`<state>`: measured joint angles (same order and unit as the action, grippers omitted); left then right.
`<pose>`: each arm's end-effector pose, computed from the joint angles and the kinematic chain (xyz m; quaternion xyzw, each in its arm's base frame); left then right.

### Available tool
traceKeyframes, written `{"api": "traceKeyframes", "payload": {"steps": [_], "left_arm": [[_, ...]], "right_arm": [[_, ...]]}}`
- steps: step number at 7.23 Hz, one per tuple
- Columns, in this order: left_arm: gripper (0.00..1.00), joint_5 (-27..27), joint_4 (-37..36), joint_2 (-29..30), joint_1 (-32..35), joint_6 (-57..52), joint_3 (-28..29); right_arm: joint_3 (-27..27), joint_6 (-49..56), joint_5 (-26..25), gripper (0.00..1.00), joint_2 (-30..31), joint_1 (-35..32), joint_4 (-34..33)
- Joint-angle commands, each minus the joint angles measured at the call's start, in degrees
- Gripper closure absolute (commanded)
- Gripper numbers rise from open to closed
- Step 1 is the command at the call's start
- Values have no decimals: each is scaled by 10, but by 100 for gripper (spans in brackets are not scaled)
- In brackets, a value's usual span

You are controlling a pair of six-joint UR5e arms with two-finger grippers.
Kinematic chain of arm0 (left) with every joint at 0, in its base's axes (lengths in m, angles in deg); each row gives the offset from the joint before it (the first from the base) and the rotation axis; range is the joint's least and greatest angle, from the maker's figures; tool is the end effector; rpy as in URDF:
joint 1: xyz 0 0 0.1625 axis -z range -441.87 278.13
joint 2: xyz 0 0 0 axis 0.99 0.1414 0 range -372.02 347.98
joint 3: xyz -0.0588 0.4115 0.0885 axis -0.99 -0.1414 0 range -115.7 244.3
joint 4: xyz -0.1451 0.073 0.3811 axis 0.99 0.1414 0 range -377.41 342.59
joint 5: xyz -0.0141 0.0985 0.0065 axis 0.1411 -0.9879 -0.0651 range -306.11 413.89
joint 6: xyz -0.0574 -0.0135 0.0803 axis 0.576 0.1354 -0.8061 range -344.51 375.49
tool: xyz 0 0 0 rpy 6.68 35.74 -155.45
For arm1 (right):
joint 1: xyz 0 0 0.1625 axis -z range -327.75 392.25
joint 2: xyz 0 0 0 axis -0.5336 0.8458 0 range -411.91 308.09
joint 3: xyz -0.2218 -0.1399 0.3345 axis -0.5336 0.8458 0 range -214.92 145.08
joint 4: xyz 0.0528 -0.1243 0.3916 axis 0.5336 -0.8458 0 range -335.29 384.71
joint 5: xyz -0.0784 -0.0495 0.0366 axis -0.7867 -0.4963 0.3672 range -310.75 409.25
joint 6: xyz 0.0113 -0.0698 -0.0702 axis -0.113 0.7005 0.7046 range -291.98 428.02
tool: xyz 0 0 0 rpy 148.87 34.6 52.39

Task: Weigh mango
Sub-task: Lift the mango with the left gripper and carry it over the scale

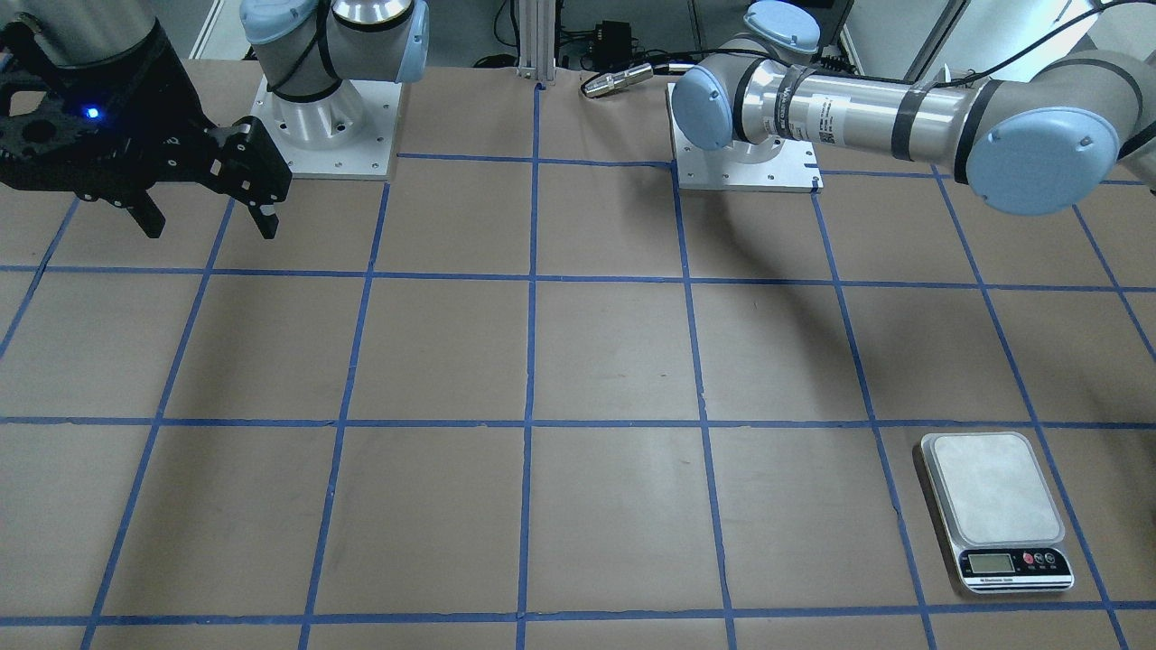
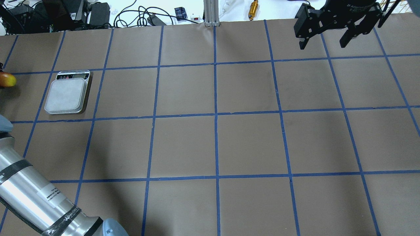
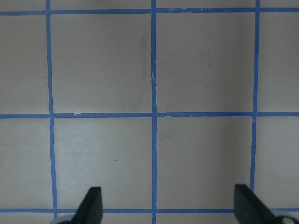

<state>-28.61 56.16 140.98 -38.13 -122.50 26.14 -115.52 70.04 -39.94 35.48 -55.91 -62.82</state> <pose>0.5287 -0.7086 0.1903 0.7175 0.6920 -0.0637 0.0482 0.1181 -0.5198 0.5417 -0.0018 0.9993 -0.0380 0.0058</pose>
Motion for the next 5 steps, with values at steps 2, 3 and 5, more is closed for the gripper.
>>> {"api": "traceKeyframes", "payload": {"steps": [2,3,5], "left_arm": [[87,-8,-8,-113,25,13,-136],[87,-9,-19,-151,38,39,-192],[87,-9,-74,-221,63,79,-308]], "right_arm": [[0,0,0,0,0,1,0],[0,0,1,0,0,0,0],[0,0,1,0,1,0,0]]}}
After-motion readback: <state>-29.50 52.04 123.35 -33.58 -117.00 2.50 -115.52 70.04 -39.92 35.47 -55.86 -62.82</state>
